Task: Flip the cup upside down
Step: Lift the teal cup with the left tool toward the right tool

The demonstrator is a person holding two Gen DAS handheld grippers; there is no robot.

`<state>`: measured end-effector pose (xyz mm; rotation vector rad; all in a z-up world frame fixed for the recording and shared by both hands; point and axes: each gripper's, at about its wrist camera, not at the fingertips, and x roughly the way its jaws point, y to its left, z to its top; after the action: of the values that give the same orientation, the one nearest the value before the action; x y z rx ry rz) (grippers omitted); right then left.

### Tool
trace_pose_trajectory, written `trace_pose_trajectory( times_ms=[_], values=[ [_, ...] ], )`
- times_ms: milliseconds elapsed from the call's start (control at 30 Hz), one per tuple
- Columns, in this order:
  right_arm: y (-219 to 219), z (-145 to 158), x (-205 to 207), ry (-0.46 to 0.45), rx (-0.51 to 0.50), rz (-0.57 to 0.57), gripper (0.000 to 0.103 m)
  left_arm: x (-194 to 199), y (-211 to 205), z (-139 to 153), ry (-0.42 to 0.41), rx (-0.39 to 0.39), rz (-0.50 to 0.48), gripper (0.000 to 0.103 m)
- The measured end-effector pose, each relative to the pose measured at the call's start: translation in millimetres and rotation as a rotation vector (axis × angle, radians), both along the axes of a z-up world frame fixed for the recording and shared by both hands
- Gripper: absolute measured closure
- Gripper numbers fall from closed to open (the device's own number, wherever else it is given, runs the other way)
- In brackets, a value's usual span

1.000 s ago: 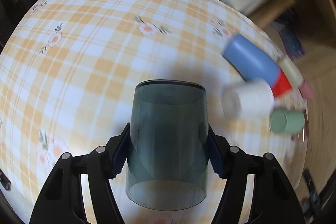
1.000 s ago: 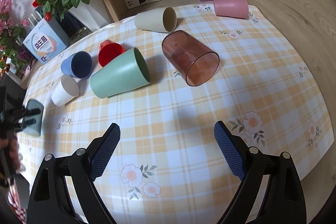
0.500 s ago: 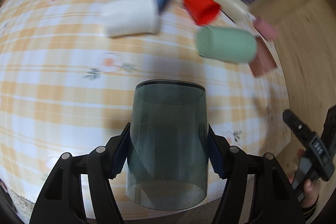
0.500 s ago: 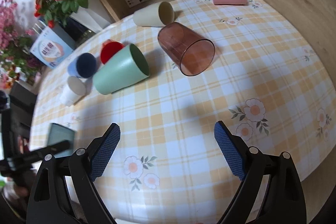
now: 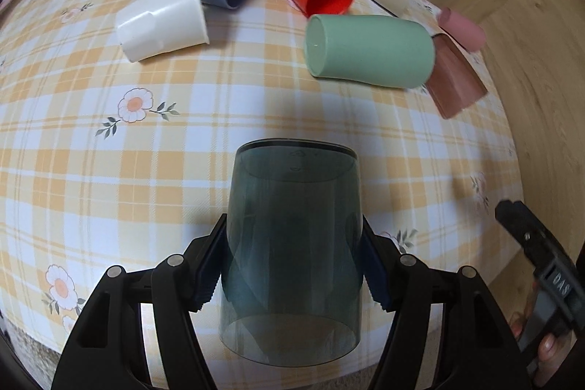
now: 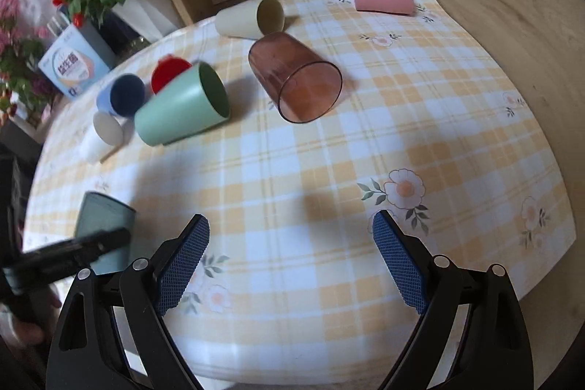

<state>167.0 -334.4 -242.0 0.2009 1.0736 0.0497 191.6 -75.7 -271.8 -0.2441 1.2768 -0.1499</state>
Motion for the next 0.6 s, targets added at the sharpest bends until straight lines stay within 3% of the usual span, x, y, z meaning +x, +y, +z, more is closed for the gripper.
trace_pose_trajectory(
  times_ms=[200,600],
  values=[
    [-0.9,-1.8,-0.4,-0.008,0.009,0.016,0.015,-3.7,-11.4,-0.3,-0.006,0.001,0.031,0.039],
    [1.2,-7.3,2.1,0.029,0.038,0.015,0.015,-7.0,-28.2,-9.6,0.010,-0.032,-0.016,0.039]
  ],
)
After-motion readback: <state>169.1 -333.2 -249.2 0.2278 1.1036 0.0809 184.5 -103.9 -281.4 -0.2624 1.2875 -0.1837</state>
